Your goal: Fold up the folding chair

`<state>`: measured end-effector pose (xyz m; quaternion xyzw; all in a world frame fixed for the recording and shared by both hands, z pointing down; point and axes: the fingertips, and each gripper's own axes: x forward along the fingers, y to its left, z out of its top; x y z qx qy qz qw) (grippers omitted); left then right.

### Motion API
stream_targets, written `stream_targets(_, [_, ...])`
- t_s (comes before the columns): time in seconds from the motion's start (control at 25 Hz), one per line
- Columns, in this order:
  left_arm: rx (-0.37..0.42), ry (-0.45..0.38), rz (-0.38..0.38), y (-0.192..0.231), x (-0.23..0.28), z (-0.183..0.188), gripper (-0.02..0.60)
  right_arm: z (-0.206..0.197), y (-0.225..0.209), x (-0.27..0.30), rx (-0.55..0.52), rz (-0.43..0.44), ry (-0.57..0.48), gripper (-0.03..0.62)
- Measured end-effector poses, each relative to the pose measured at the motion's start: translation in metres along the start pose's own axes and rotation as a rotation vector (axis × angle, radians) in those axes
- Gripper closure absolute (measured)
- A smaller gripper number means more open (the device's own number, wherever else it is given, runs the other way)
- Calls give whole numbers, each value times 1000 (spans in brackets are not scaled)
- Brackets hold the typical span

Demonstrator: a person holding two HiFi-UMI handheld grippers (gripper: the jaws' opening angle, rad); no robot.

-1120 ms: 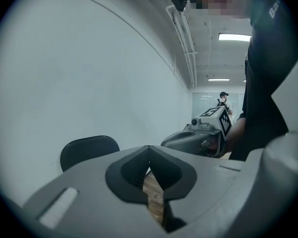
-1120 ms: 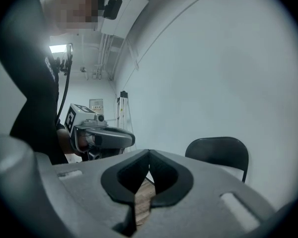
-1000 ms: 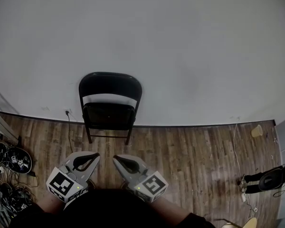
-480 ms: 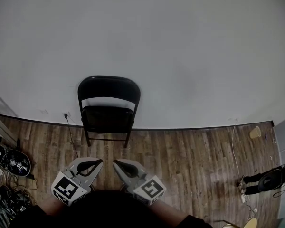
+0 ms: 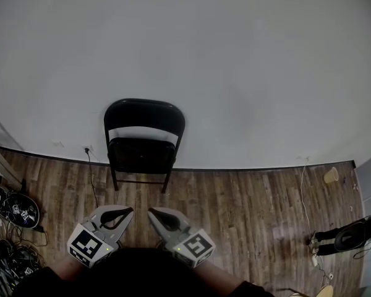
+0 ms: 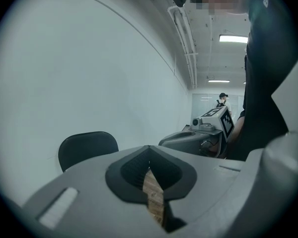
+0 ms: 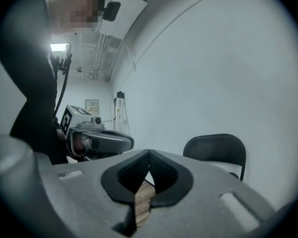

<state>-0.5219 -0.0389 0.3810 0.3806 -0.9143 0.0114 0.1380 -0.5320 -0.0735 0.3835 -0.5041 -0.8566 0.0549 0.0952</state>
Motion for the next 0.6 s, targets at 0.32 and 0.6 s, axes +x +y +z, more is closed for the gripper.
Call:
stream_targets(0.32, [0,-6,7,1,-5,0,580,-2,3,0,1,-10,9,592])
stream_targets(0.6, [-11,-5,8,-2,-5,-4,580,-11,0,-5,13,-18,10,592])
